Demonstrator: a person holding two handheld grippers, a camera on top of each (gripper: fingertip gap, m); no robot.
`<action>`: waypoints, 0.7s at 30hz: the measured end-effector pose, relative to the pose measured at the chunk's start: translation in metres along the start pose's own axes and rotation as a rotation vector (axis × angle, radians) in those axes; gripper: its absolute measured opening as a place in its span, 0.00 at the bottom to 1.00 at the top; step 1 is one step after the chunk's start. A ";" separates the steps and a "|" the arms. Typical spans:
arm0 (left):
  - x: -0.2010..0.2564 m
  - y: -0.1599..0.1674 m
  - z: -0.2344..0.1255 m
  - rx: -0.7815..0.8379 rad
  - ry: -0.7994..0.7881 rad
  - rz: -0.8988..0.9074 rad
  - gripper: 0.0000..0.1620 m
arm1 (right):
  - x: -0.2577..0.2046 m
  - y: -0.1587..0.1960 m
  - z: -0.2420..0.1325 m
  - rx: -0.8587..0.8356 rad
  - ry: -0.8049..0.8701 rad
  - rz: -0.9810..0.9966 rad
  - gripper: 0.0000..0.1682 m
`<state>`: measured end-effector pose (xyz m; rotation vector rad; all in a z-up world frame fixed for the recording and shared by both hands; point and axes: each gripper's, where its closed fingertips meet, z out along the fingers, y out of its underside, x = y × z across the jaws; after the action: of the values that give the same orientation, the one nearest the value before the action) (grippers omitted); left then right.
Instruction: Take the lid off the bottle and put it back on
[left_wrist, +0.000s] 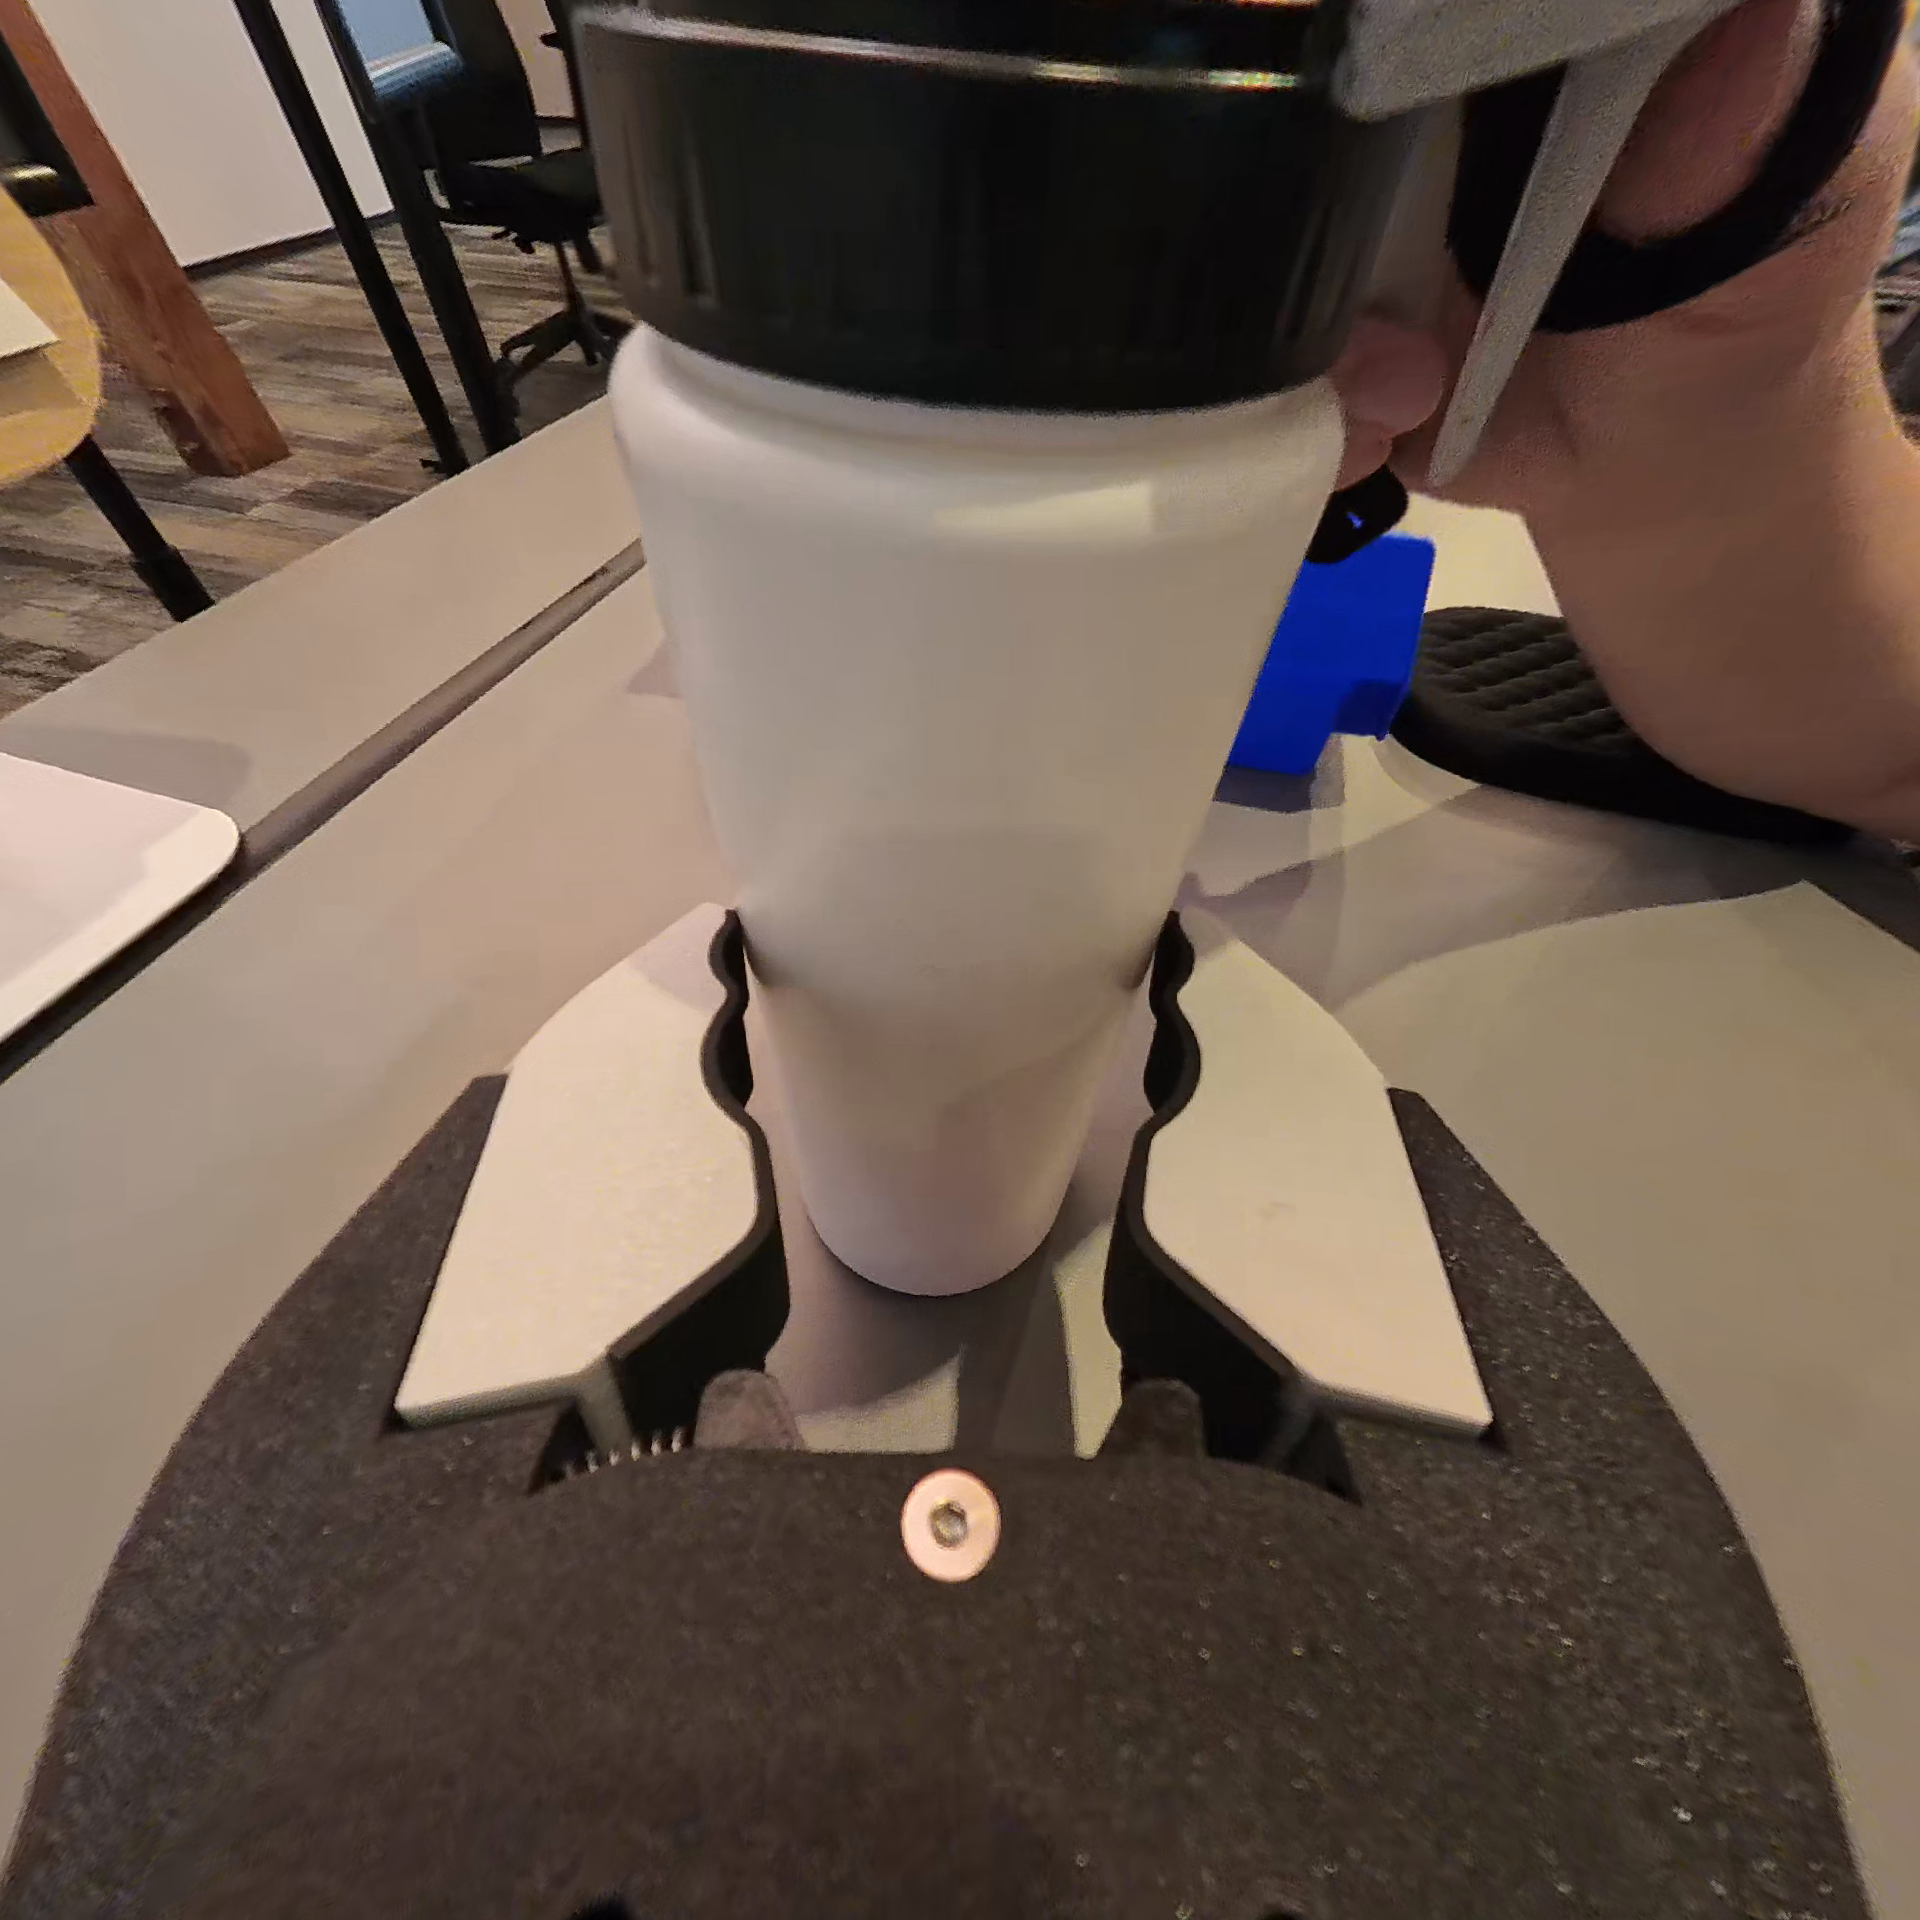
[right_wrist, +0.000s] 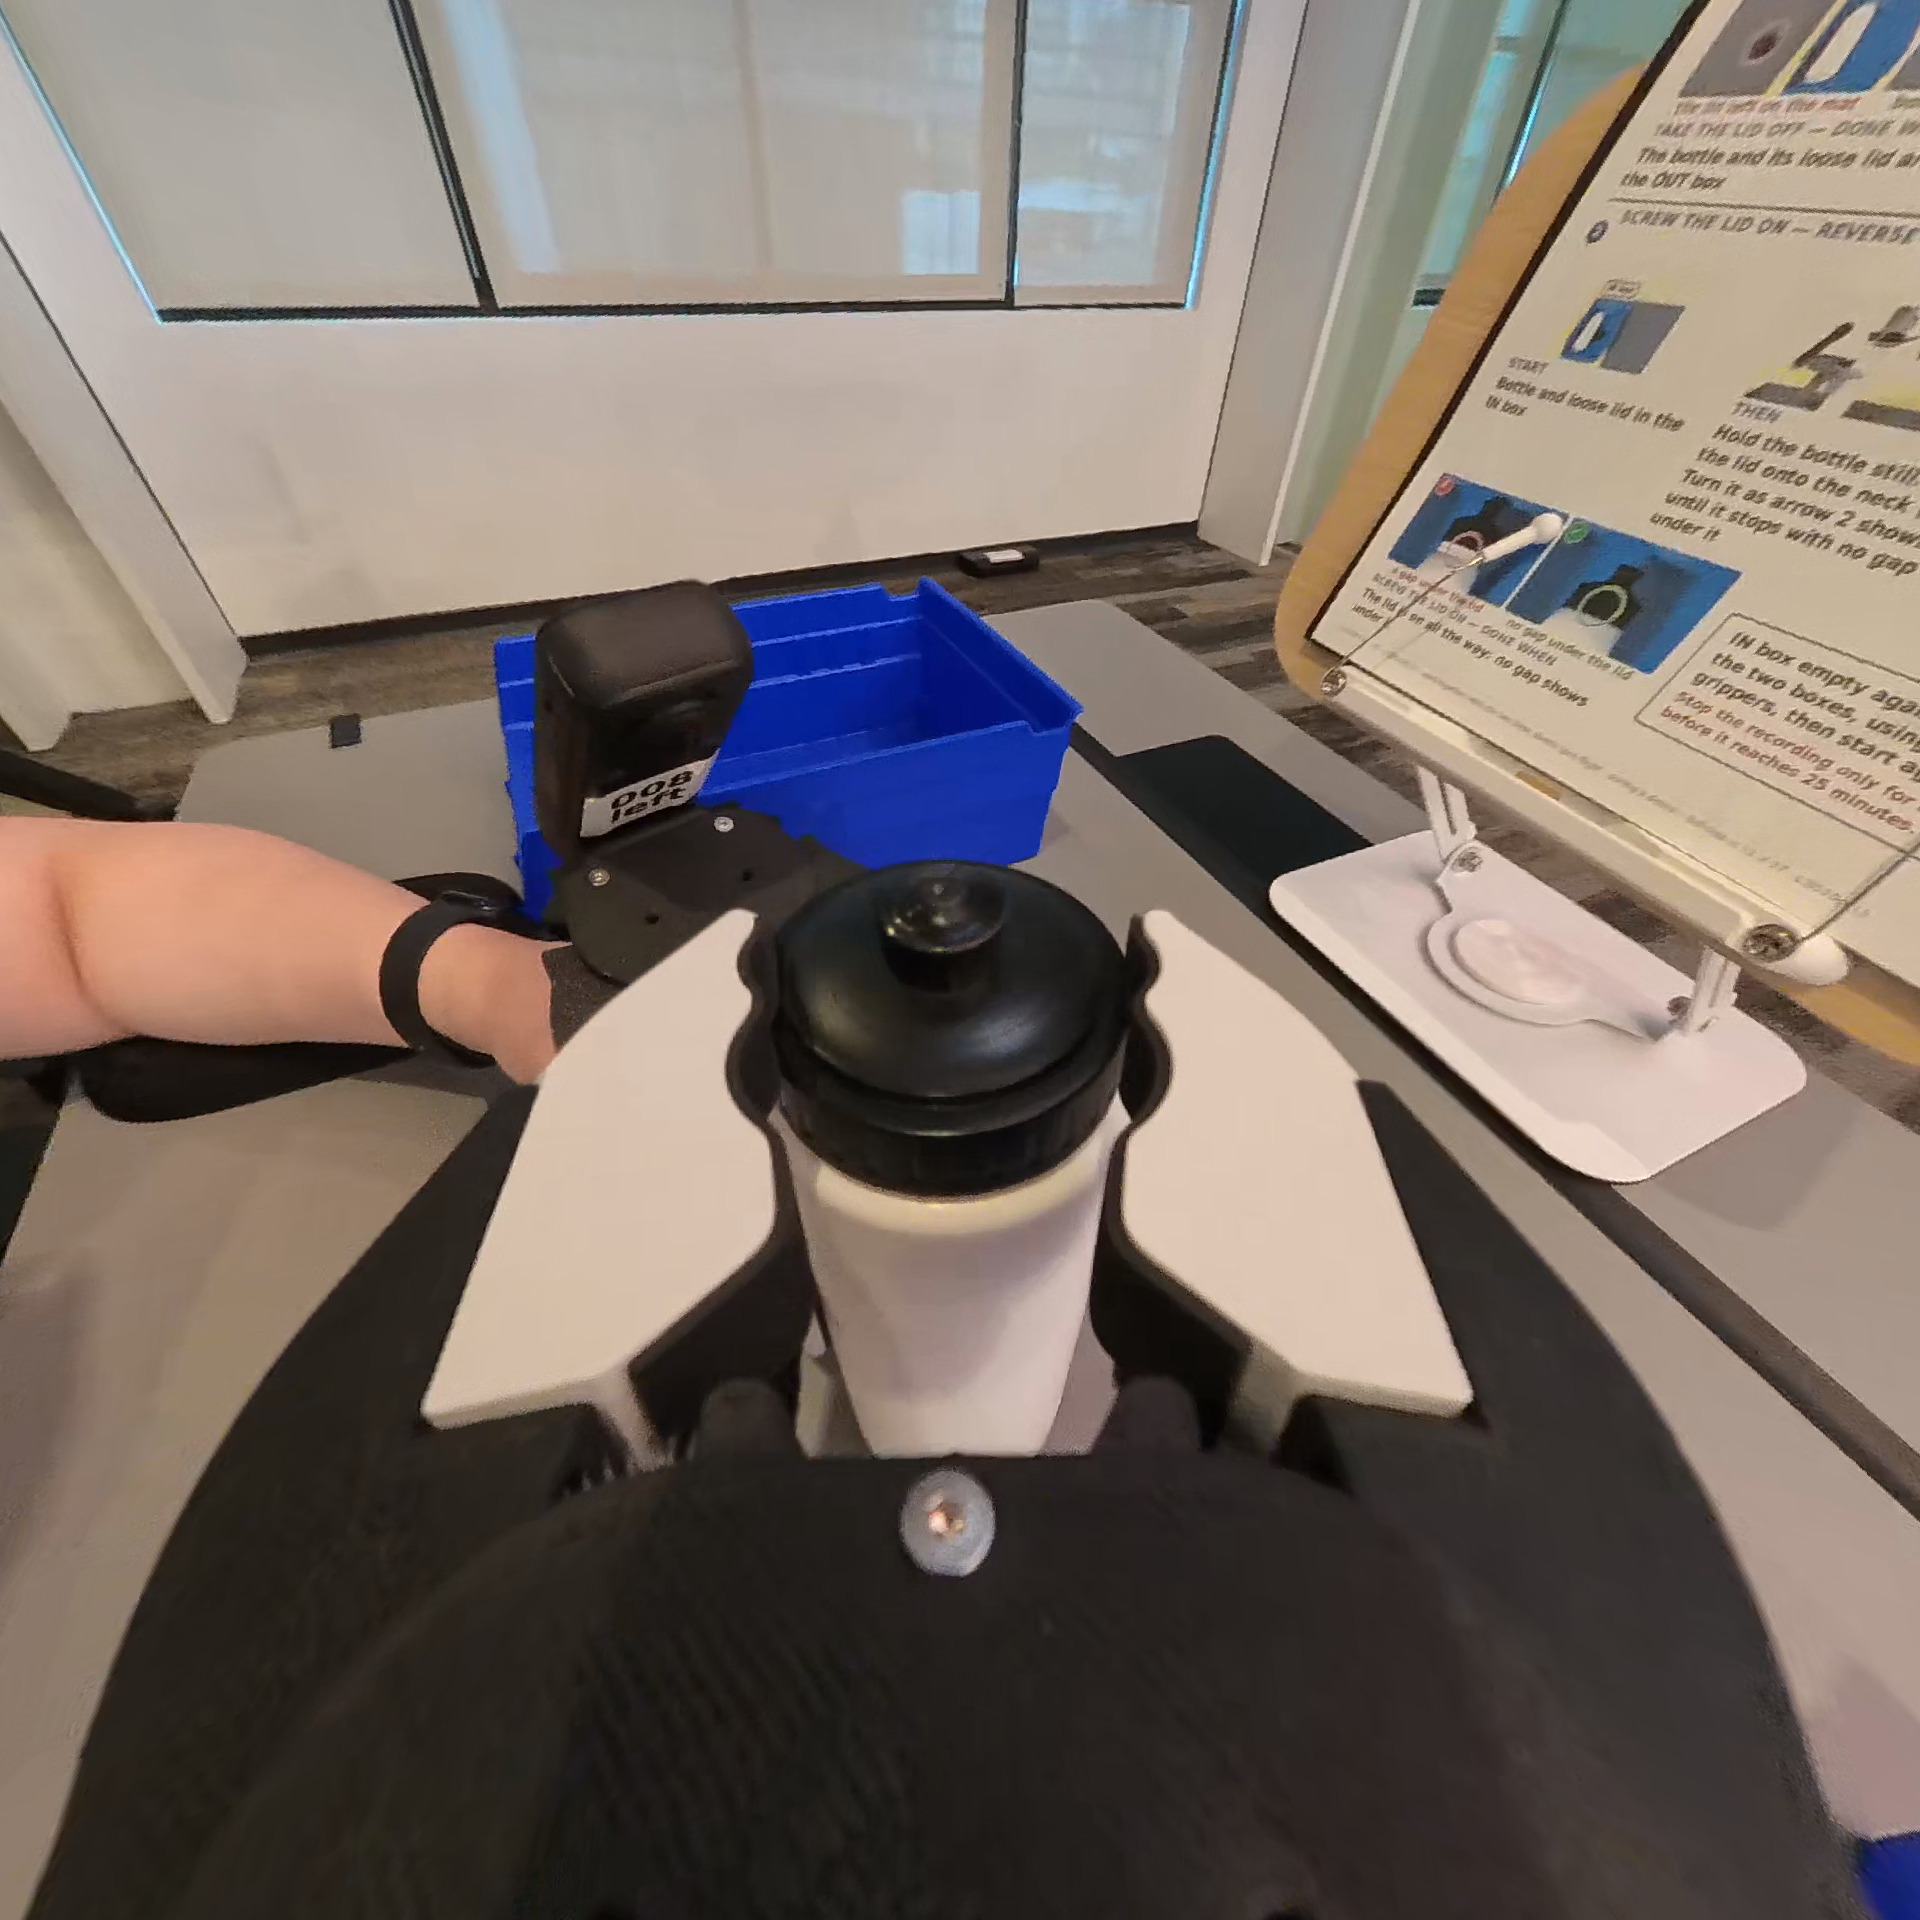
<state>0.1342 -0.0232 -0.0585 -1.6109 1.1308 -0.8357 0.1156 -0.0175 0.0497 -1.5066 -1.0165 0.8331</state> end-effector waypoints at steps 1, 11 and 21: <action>0.000 0.000 0.001 -0.005 -0.012 -0.001 0.46 | 0.001 0.000 -0.002 0.001 -0.005 0.014 0.38; -0.008 0.001 0.001 -0.022 -0.141 -0.067 0.46 | 0.009 0.015 0.004 -0.109 0.086 0.078 0.47; -0.009 0.001 0.000 -0.029 -0.172 -0.074 0.46 | 0.005 0.015 0.008 -0.080 0.079 0.083 0.44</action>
<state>0.1309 -0.0147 -0.0598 -1.7223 0.9712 -0.7157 0.1127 -0.0105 0.0340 -1.6460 -0.9437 0.7921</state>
